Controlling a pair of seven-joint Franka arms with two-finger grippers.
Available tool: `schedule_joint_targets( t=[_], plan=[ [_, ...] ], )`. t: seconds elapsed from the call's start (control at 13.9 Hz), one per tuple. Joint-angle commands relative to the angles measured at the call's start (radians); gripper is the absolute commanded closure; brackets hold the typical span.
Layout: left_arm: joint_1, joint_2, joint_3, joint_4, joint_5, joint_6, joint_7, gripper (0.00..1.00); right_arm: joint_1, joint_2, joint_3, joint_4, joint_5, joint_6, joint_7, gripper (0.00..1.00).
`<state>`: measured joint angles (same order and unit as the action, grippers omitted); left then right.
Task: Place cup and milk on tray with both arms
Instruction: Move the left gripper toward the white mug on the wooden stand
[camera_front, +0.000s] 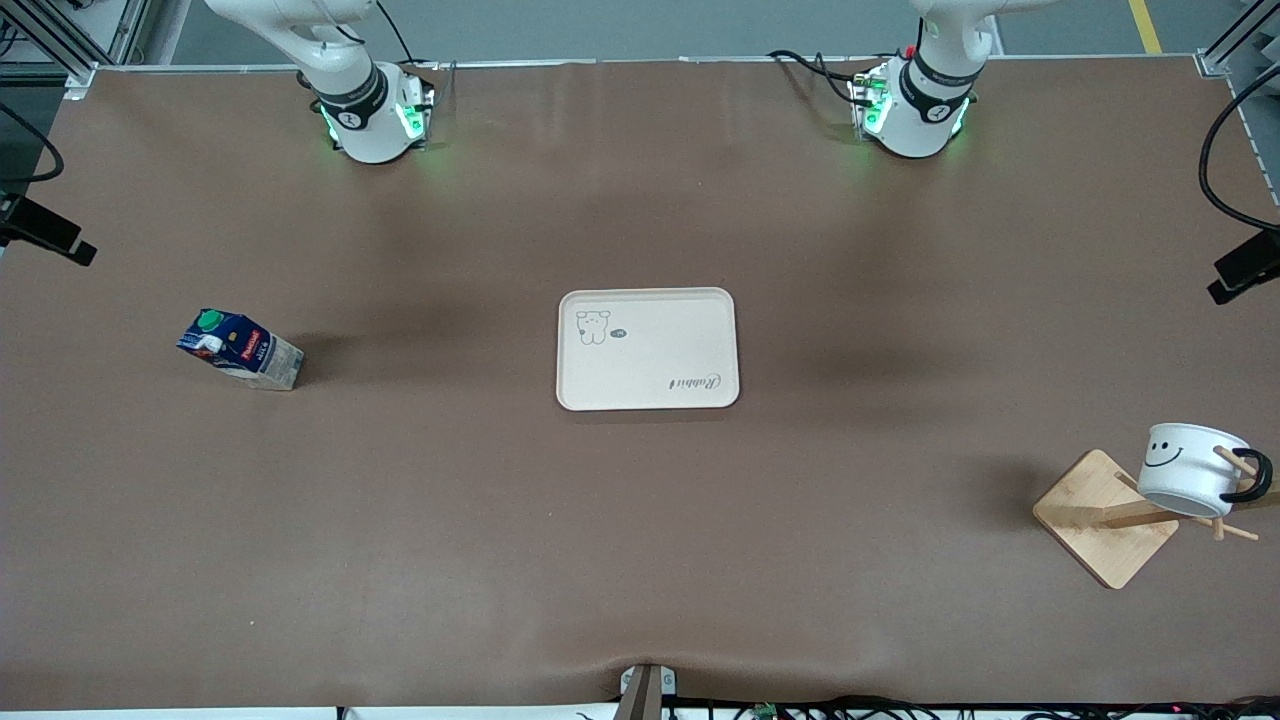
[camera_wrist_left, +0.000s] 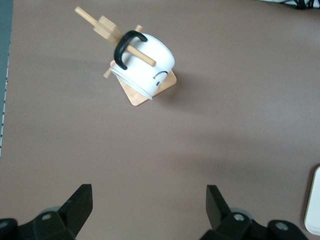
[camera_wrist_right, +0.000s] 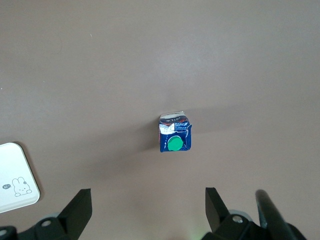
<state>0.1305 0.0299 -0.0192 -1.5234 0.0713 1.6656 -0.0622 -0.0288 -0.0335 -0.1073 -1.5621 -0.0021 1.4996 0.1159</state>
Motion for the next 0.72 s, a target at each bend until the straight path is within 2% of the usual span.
schedule_joint_targets(
  t=[0.0, 0.65],
  plan=[
    [0.034, -0.076, -0.007, -0.115, 0.001, 0.098, 0.002, 0.00, -0.011, 0.004, 0.009, 0.019, -0.009, -0.007, 0.002, 0.00],
    [0.126, -0.096, -0.007, -0.210, -0.064, 0.281, -0.001, 0.00, -0.013, 0.007, 0.009, 0.019, -0.007, -0.009, 0.013, 0.00]
  ],
)
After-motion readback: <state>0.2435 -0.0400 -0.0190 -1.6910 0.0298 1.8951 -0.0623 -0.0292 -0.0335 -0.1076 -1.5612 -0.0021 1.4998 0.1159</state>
